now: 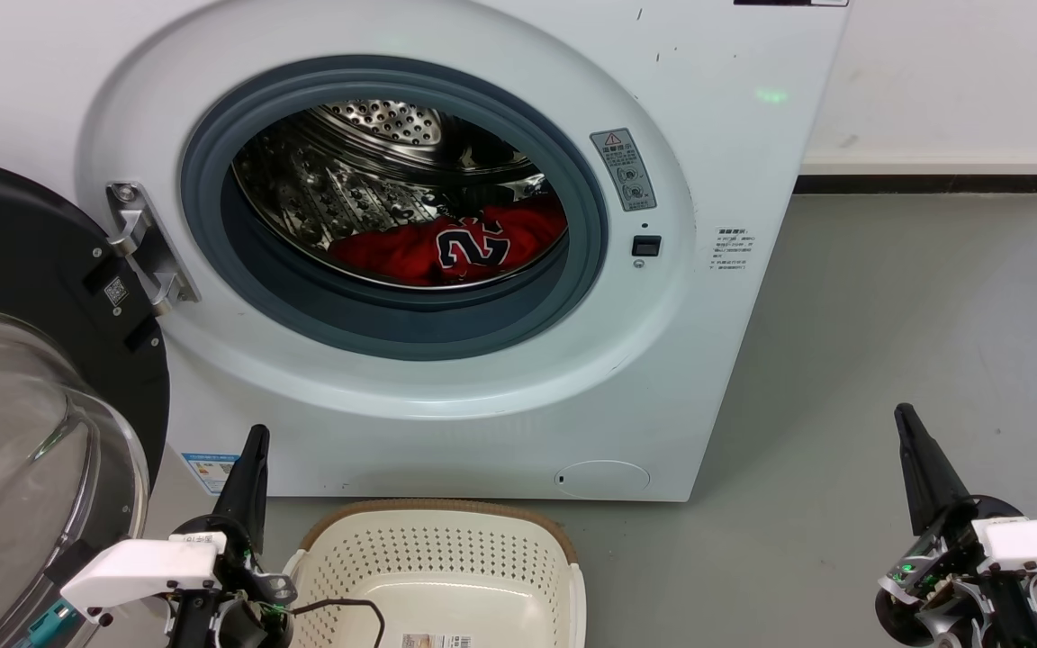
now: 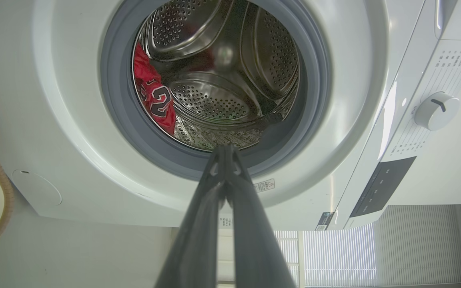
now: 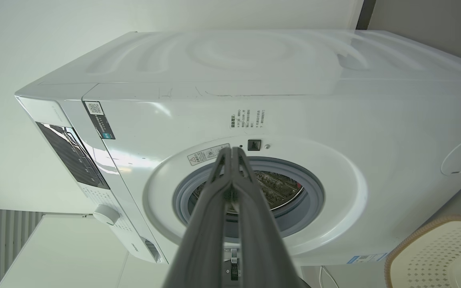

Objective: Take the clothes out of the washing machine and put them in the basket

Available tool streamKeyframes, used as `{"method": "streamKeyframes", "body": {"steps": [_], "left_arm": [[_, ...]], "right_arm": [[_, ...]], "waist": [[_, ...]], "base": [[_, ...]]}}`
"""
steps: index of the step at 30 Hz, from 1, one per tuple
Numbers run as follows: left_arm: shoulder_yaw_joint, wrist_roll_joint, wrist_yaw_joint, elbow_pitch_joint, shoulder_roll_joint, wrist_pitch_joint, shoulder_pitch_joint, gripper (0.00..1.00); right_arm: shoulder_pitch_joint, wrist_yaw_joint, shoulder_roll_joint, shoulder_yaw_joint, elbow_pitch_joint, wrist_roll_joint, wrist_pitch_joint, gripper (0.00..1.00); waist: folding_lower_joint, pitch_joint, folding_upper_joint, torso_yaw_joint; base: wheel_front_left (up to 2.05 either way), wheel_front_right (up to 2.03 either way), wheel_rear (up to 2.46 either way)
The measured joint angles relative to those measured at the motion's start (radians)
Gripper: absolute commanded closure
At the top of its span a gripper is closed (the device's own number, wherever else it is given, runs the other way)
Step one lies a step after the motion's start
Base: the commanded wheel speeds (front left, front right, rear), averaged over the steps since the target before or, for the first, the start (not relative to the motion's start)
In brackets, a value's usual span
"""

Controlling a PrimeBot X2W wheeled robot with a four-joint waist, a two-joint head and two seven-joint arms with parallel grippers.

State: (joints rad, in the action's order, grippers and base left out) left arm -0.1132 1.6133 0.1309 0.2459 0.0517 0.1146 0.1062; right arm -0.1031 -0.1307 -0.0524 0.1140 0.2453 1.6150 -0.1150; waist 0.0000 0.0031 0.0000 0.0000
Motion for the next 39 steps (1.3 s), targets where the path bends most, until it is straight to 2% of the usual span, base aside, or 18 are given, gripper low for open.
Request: {"method": "streamKeyframes", "body": {"steps": [24,25,33,39], "left_arm": [[0.0,0.0,0.0,0.0,0.0,0.0,0.0,1.0],[0.0,0.0,0.0,0.002,0.0,0.0,-0.001,0.0],[0.009,-0.006,0.0,0.016,-0.004,-0.025,-0.041,0.0],[0.002,-0.087,-0.002,-0.009,-0.004,-0.056,-0.041,0.0]], "right_arm": [[0.0,0.0,0.0,0.0,0.0,0.0,0.0,1.0],[0.001,0.0,0.0,0.0,0.001,0.0,0.0,0.0],[0.042,0.0,0.002,-0.001,0.034,-0.018,0.026,0.0],[0.043,0.0,0.003,0.008,0.001,-0.143,0.055,0.0]], "waist": [[0.0,0.0,0.0,0.0],[0.0,0.0,0.0,0.0],[0.0,0.0,0.0,0.0],[0.0,0.001,0.0,-0.001]], "base": [[0.0,0.0,0.0],[0.0,0.0,0.0],[0.0,0.0,0.0],[0.0,0.0,0.0]]}}
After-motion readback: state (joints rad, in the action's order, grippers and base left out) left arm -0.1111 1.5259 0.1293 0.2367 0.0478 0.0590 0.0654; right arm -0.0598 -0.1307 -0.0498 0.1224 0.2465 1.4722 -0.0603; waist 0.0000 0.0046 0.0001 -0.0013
